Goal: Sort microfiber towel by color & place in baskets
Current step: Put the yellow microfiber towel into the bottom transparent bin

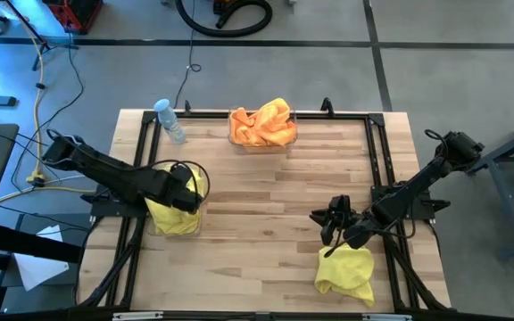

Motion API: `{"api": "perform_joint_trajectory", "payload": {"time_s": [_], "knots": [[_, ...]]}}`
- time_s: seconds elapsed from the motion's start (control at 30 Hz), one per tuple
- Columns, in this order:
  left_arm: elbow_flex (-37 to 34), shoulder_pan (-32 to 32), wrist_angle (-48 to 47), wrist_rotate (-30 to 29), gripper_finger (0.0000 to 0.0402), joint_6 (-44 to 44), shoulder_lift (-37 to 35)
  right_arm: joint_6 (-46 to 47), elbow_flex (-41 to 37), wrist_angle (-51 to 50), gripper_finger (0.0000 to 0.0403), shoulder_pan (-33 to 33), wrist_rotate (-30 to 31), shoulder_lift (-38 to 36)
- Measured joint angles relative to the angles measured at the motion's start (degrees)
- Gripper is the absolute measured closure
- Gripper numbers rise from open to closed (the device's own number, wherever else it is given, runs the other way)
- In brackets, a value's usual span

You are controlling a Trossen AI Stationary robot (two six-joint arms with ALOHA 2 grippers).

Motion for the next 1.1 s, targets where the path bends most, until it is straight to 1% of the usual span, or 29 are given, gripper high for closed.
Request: {"api": "perform_joint_trajectory", "payload": {"time_s": [0.07, 0.17, 0.3, 0.37, 0.47, 0.6, 0.7, 0.83, 0.97, 1.1], "knots": [[0.0, 0.0, -0.3, 1.8, 0.0326, 0.3, -0.9, 0.0, 0.0, 0.0, 0.033, 0.0, -0.1, 0.0], [0.0, 0.3, -0.7, 2.3, 0.0291, -0.5, -3.1, 0.0, 0.0, -0.1, 0.033, 0.0, -0.4, 0.0], [0.0, 1.3, -0.9, 5.2, 0.0261, -2.2, -7.7, 0.0, 0.0, -0.1, 0.033, 0.0, -1.0, 0.0], [0.1, 1.7, -1.3, 5.9, 0.0256, -4.2, -10.5, 0.0, 0.0, -0.1, 0.033, 0.0, -1.1, 0.0], [1.4, 1.6, -2.9, 4.9, 0.0258, -5.8, -13.8, 0.0, 0.0, -0.1, 0.033, 0.0, -1.1, 0.0], [5.0, 0.7, -4.5, 0.7, 0.027, -6.3, -16.2, 0.0, 0.0, -0.1, 0.033, 0.0, -1.1, 0.0], [8.5, -0.2, -4.7, -2.9, 0.028, -4.5, -16.4, 0.0, 0.0, -0.1, 0.033, 0.0, -1.1, 0.0], [12.3, -1.6, -3.4, -5.6, 0.0287, 0.4, -15.3, 0.0, 0.0, -0.1, 0.033, 0.0, -1.1, 0.0], [12.8, -3.5, 0.4, -4.6, 0.0289, 3.5, -12.3, 0.0, 0.0, -0.5, 0.033, 0.0, -1.1, 0.0], [12.7, -4.3, -1.5, -4.4, 0.0289, 3.9, -5.3, 0.0, 0.0, -1.4, 0.033, 0.0, -1.1, 0.0]]}}
